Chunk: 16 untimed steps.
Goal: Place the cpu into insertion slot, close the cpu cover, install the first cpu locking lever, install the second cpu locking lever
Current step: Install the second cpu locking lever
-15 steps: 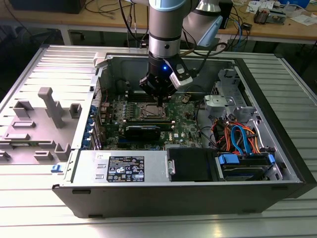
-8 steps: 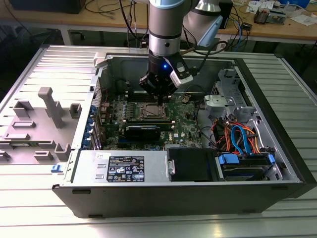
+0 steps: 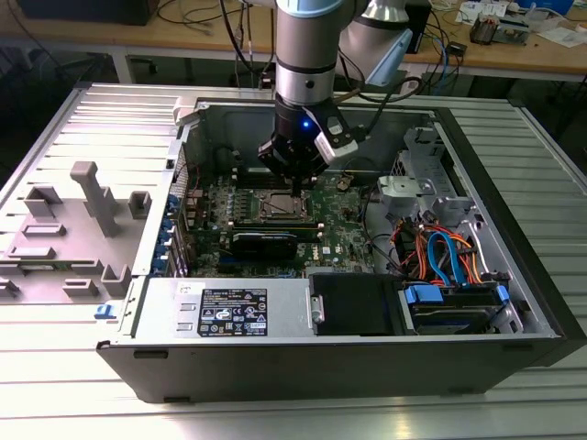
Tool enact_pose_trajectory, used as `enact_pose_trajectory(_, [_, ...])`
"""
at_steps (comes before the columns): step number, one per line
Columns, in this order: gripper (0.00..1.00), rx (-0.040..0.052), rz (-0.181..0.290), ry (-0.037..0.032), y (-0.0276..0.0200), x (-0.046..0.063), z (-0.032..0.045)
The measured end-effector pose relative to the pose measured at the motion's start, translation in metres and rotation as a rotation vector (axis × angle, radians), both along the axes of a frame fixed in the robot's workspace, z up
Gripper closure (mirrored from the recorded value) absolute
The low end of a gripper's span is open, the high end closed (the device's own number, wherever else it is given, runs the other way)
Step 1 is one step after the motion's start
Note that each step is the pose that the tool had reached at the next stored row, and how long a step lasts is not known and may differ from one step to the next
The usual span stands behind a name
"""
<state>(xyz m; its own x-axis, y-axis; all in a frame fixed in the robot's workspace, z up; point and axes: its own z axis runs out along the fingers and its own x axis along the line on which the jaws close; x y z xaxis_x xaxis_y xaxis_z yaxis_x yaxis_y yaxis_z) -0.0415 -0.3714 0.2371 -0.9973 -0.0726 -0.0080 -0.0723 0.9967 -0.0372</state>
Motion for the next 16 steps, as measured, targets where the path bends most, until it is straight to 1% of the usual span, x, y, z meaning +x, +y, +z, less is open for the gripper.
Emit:
enact_pose_trajectory(1, [0.89, 0.0001, 0.000, 0.0000, 0.0000, 0.000, 0.0011])
enact_pose_trajectory(3, [0.89, 0.0002, 0.000, 0.0010, 0.0000, 0.000, 0.0065])
enact_pose_trajectory(4, [0.89, 0.0001, 0.000, 0.0009, -0.0002, 0.000, 0.0076])
enact_pose_trajectory(6, [0.89, 0.0001, 0.000, 0.0016, -0.0007, 0.000, 0.0079])
enact_pose_trajectory(7, [0.89, 0.0000, 0.000, 0.0025, -0.0020, 0.000, 0.0079])
enact_pose_trajectory(10, [0.89, -0.0001, 0.000, 0.0033, -0.0092, 0.000, 0.0079])
enact_pose_trajectory(16, [0.89, 0.0014, 0.000, 0.0032, -0.0289, 0.000, 0.0079])
